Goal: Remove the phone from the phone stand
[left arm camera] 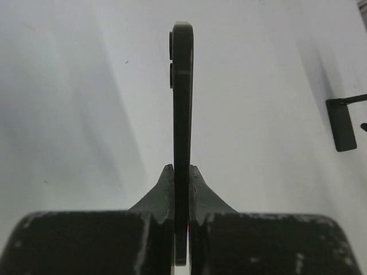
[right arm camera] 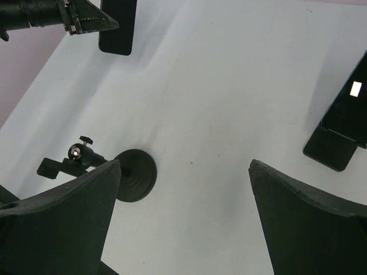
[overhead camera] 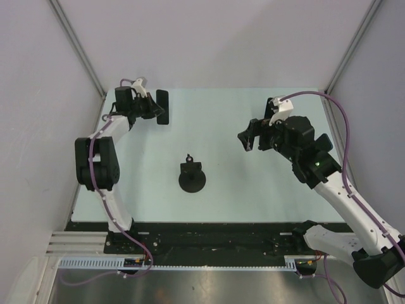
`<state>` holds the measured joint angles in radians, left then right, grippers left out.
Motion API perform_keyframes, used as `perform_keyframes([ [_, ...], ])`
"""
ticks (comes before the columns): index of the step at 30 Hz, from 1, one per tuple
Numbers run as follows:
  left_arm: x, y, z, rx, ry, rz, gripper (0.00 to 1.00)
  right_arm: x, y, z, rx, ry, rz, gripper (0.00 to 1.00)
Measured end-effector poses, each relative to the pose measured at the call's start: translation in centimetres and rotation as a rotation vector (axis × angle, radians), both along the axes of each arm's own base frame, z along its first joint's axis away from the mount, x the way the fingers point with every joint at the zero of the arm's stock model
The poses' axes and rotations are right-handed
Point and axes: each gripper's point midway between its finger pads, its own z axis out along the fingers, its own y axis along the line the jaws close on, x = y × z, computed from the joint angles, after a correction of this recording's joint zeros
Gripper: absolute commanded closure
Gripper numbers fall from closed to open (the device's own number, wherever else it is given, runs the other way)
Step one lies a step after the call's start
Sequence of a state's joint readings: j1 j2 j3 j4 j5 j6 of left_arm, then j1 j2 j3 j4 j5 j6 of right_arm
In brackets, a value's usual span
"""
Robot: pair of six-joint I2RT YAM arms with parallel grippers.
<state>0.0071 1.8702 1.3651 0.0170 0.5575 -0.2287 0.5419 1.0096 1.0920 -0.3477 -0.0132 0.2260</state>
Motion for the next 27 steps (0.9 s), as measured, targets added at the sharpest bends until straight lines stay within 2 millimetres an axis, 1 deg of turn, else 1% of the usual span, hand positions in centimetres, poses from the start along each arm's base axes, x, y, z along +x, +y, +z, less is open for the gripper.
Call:
perform_keyframes([
  [2, 1.1, 1.2, -2.4, -0.018, 0.071, 0.010, 0.99, 0.0, -0.4, -0.4, -0.012, 0.011, -0.017, 0.00],
  [4, 1.6, 2.1, -4.7, -0.035, 0.142, 0.020, 1.00, 0.0, -0.7, -0.6, -0.022, 0.018, -0.030, 0.01],
  [8, 2.5, 3.5, -8.2, -0.078, 0.249, 0.030, 1.00, -0.2, -1.3, -1.1, -0.039, 0.032, -0.053, 0.00],
  [10, 2.7, 4.1, -9.4, -0.096, 0.290, 0.032, 1.00, -0.3, -1.6, -1.3, -0.043, 0.034, -0.062, 0.00],
  [11, 2.8, 4.1, -9.8, -0.114, 0.309, 0.028, 1.00, -0.4, -1.8, -1.5, -0.046, 0.037, -0.068, 0.00],
  [14, 2.9, 4.3, -10.0, -0.150, 0.335, 0.010, 0.94, -0.6, -2.1, -1.9, -0.051, 0.044, -0.078, 0.00],
  [17, 2.7, 4.2, -10.2, -0.167, 0.354, -0.003, 0.85, -0.6, -2.2, -2.3, -0.057, 0.054, -0.086, 0.00],
  [18, 2.5, 4.2, -10.3, -0.169, 0.362, -0.005, 0.77, -0.6, -2.3, -2.5, -0.059, 0.058, -0.087, 0.00],
  [20, 2.3, 4.2, -10.6, -0.166, 0.377, -0.004, 0.71, -0.7, -2.3, -3.0, -0.066, 0.067, -0.089, 0.00],
  [21, 2.1, 4.2, -10.8, -0.162, 0.387, 0.000, 0.66, -0.7, -2.3, -3.2, -0.069, 0.072, -0.089, 0.00],
  [23, 1.9, 4.4, -11.5, -0.151, 0.409, 0.009, 0.61, -0.8, -2.4, -3.6, -0.074, 0.080, -0.089, 0.00],
  [24, 1.8, 4.5, -11.8, -0.145, 0.418, 0.016, 0.56, -0.8, -2.4, -3.8, -0.077, 0.084, -0.089, 0.00],
  [26, 1.5, 4.8, -12.7, -0.135, 0.446, 0.035, 0.50, -0.8, -2.4, -4.2, -0.082, 0.092, -0.089, 0.00],
  [27, 1.5, 4.9, -12.9, -0.131, 0.451, 0.040, 0.44, -0.8, -2.4, -4.3, -0.084, 0.094, -0.089, 0.00],
])
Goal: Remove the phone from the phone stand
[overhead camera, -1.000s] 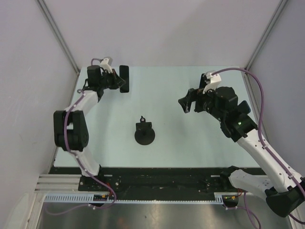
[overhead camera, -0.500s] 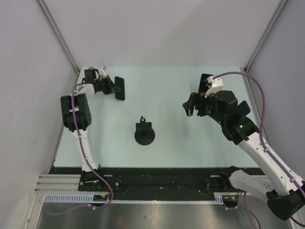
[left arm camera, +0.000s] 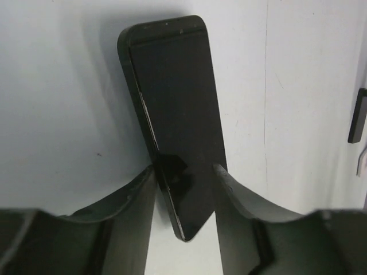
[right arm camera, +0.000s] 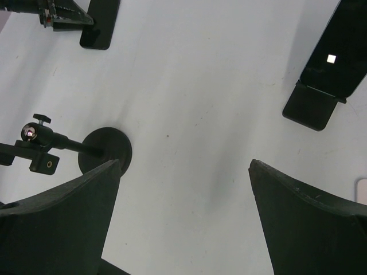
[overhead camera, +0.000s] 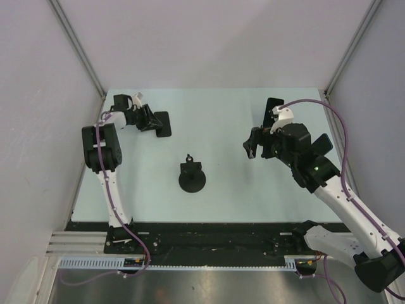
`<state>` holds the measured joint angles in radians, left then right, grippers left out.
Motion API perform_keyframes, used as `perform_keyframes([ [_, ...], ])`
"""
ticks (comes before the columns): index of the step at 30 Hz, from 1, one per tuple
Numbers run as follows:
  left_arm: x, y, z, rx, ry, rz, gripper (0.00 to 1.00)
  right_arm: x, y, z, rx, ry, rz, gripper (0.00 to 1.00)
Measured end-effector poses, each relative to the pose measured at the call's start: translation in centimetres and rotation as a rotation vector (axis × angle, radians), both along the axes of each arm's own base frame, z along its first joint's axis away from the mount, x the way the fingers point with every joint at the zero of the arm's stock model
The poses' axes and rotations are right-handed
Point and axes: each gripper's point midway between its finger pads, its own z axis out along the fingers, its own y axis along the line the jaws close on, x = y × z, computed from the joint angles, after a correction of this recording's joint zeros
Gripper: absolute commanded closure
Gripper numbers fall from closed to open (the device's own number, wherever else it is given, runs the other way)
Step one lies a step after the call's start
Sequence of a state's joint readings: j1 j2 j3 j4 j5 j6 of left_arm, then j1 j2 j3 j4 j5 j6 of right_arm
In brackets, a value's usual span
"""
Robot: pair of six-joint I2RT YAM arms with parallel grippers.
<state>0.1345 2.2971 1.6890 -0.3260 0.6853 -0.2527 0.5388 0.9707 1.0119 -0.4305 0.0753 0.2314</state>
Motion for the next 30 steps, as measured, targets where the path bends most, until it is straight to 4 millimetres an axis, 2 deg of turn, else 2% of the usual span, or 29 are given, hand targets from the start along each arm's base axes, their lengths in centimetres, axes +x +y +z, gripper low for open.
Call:
perform_keyframes([
  [5, 0.3, 0.2, 0.6, 0.015, -0.015, 0.011, 0.22, 0.0, 0.0, -0.3, -0.003, 0.006, 0.000, 0.00],
  [10, 0.8, 0.8, 1.1, 0.061, -0.032, 0.041, 0.10, 0.1, 0.0, -0.6, -0.008, 0.013, 0.000, 0.00],
  [20, 1.6, -0.4, 1.1, 0.142, -0.054, 0.050, 0.08, 0.2, 0.2, -1.4, -0.018, 0.032, 0.004, 0.00],
  [30, 2.6, -1.9, 1.1, 0.140, -0.061, 0.037, 0.06, 0.1, 0.2, -2.4, -0.026, 0.047, 0.005, 0.00],
])
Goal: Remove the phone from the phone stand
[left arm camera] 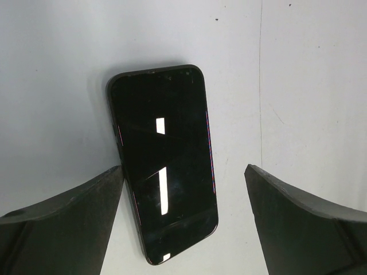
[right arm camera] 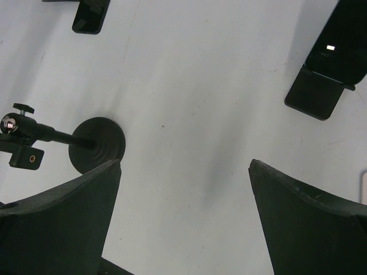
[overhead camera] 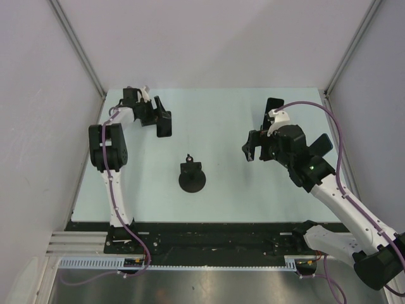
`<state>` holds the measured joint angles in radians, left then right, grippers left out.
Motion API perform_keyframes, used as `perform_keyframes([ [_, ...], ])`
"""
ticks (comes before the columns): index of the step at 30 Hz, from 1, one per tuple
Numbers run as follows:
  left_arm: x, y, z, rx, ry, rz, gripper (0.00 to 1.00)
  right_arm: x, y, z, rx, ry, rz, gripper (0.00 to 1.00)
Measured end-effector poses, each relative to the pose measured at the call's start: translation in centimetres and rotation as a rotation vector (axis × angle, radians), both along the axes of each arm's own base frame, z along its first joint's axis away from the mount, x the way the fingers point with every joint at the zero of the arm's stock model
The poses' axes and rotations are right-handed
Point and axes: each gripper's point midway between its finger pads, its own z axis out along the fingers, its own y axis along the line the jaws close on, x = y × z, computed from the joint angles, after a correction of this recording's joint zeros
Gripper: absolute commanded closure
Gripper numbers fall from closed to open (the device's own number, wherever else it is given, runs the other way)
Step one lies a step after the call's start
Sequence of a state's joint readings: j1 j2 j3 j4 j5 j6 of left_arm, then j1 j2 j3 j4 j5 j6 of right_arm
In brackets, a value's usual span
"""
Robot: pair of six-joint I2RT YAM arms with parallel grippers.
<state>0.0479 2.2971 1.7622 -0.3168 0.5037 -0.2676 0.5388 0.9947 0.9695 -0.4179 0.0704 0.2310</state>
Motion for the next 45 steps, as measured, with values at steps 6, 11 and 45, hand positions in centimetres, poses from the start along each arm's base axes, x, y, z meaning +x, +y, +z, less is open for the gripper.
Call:
perform_keyframes([
  [6, 0.2, -0.2, 0.1, -0.011, 0.001, 0.003, 0.06, 0.0, 0.0, 0.0, 0.001, 0.000, 0.000, 0.00],
  [11, 0.2, -0.2, 0.1, -0.011, 0.001, 0.003, 0.04, 0.0, 0.0, 0.1, 0.002, -0.004, 0.000, 0.00],
  [45, -30.8, -11.9, 18.5, 0.201, -0.385, -0.087, 0.18, 0.5, 1.4, 0.1, -0.038, -0.058, 0.080, 0.02],
])
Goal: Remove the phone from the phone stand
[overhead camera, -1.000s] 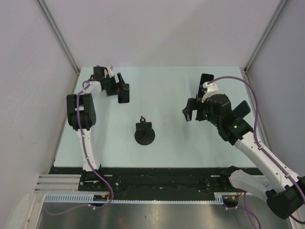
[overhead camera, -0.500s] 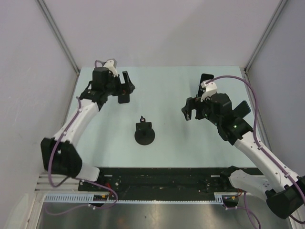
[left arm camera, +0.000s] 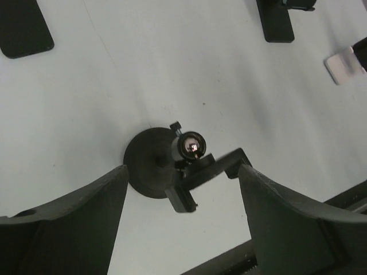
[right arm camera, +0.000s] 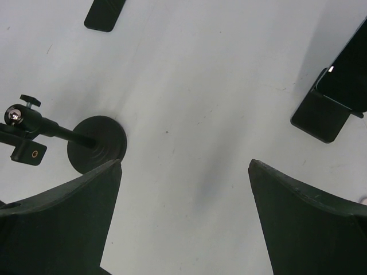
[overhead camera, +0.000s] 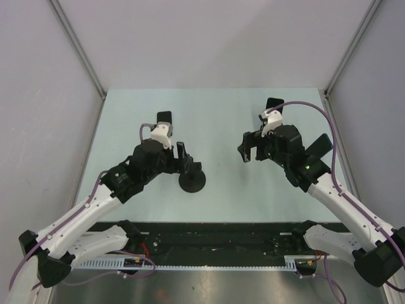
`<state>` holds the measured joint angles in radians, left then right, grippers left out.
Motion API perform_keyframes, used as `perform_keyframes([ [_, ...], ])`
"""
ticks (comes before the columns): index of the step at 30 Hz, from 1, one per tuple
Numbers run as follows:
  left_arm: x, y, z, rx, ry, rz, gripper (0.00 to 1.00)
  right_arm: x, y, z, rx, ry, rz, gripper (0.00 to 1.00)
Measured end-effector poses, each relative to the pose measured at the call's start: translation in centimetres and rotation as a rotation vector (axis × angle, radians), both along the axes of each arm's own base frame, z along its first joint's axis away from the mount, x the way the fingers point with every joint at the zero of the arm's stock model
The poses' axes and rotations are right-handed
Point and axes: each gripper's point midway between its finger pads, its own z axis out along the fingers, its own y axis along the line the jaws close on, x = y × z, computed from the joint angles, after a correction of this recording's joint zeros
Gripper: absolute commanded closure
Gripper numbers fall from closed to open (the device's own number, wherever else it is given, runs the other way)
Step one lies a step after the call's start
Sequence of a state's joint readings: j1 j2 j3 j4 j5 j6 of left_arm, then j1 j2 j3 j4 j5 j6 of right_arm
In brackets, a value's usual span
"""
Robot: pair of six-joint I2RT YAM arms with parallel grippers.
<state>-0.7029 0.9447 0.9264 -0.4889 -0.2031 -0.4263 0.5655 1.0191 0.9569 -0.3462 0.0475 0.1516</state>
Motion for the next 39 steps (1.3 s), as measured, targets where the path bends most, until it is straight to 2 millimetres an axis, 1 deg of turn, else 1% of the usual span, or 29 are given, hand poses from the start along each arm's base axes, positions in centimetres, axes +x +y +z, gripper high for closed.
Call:
perform_keyframes([
  [2, -1.1, -0.1, -0.2, -0.006, 0.003, -0.014, 0.20, -0.1, 0.2, 0.0, -0.001, 0.000, 0.005, 0.02],
  [5, -1.9, -0.1, -0.5, -0.005, 0.010, -0.018, 0.23, -0.1, 0.1, 0.0, -0.004, -0.001, 0.000, 0.03],
  [7, -2.2, -0.1, -0.9, -0.002, 0.021, -0.019, 0.27, 0.0, 0.0, -0.1, -0.007, -0.002, -0.007, 0.02],
  [10, -2.5, -0.1, -2.1, 0.022, 0.051, -0.020, 0.33, 0.1, -0.1, -0.1, -0.009, -0.004, -0.014, 0.03],
  [14, -2.2, -0.2, -3.4, 0.063, 0.083, -0.011, 0.40, 0.1, -0.2, -0.1, -0.010, -0.004, -0.016, 0.03],
  [15, -2.1, -0.2, -3.7, 0.071, 0.089, -0.010, 0.45, 0.1, -0.2, -0.1, -0.010, -0.004, -0.016, 0.03],
  [17, -2.0, -0.3, -4.2, 0.086, 0.101, -0.008, 0.50, 0.1, -0.2, -0.1, -0.010, -0.005, -0.016, 0.03],
  [20, -1.9, -0.4, -4.6, 0.097, 0.112, -0.011, 0.62, 0.1, -0.2, -0.1, -0.010, -0.005, -0.017, 0.03],
  [21, -1.9, -0.5, -4.7, 0.099, 0.115, -0.012, 0.74, 0.1, -0.2, -0.1, -0.010, -0.004, -0.017, 0.03],
  [23, -1.9, -0.7, -4.8, 0.106, 0.117, -0.015, 0.86, 0.1, -0.2, -0.1, -0.011, -0.005, -0.018, 0.03],
  [24, -1.7, -0.6, -4.8, 0.114, 0.115, -0.013, 0.98, 0.1, -0.3, -0.1, -0.013, -0.006, -0.020, 0.03],
  [26, -1.4, -0.4, -4.8, 0.132, 0.106, 0.003, 1.00, 0.2, -0.3, -0.1, -0.017, -0.008, -0.023, 0.03],
  [31, -0.7, 0.9, -4.8, 0.175, 0.093, 0.045, 1.00, 0.2, -0.4, -0.1, -0.022, -0.011, -0.027, 0.03],
  [33, 0.1, 1.9, -4.7, 0.175, 0.094, 0.083, 1.00, 0.3, -0.5, -0.1, -0.026, -0.014, -0.026, 0.03],
  [36, 1.5, 4.5, -4.7, 0.184, 0.097, 0.170, 1.00, 0.3, -0.5, -0.1, -0.028, -0.015, -0.026, 0.03],
  [37, 2.0, 5.8, -4.6, 0.189, 0.096, 0.210, 1.00, 0.3, -0.5, -0.1, -0.028, -0.015, -0.026, 0.03],
  [38, 2.6, 7.5, -4.6, 0.197, 0.098, 0.262, 1.00, 0.3, -0.5, -0.1, -0.029, -0.016, -0.025, 0.03],
  [39, 2.9, 8.9, -4.6, 0.203, 0.100, 0.301, 1.00, 0.3, -0.5, -0.1, -0.030, -0.016, -0.025, 0.03],
])
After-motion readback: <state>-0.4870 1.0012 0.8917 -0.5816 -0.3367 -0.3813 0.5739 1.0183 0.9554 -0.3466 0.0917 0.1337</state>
